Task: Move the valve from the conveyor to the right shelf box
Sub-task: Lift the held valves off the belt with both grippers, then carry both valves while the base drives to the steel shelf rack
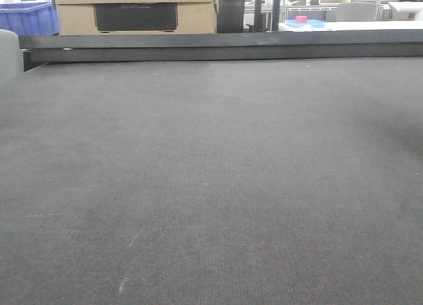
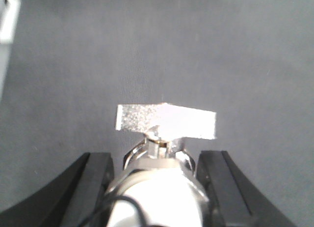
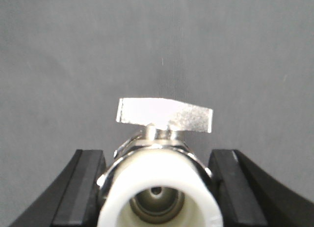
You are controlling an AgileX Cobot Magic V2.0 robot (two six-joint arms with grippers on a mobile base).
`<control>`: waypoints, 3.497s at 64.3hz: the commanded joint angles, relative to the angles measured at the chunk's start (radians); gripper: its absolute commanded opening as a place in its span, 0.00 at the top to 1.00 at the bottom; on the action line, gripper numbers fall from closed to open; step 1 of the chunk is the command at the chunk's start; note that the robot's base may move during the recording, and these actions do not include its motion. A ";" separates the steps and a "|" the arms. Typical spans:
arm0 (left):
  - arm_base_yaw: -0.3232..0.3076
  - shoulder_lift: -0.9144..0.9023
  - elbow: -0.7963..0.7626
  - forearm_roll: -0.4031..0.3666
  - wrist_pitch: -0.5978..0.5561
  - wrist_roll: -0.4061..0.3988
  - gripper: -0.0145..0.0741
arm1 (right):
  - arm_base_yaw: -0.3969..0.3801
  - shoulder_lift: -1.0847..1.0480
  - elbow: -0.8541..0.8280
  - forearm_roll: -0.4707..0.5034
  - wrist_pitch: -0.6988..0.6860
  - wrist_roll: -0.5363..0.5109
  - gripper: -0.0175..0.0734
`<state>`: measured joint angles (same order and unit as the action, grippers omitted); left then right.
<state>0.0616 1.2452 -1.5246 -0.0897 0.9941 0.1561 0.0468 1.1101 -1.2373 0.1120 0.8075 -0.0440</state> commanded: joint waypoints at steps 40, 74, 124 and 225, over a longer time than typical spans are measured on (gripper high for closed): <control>-0.006 -0.331 0.246 0.012 -0.238 -0.009 0.96 | -0.003 -0.156 -0.109 0.000 -0.007 -0.008 0.99; -0.006 -0.334 0.250 0.010 -0.251 -0.009 0.96 | -0.003 -0.156 -0.109 0.000 -0.028 -0.008 0.99; -0.006 -0.334 0.250 0.010 -0.251 -0.009 0.96 | -0.003 -0.156 -0.109 0.000 -0.030 -0.008 0.99; -0.006 -0.345 0.250 0.010 -0.253 -0.009 0.96 | -0.003 -0.156 -0.109 0.000 -0.030 -0.008 0.99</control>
<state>0.0616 0.9133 -1.2700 -0.0706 0.7949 0.1541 0.0468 0.9664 -1.3290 0.1171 0.8541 -0.0440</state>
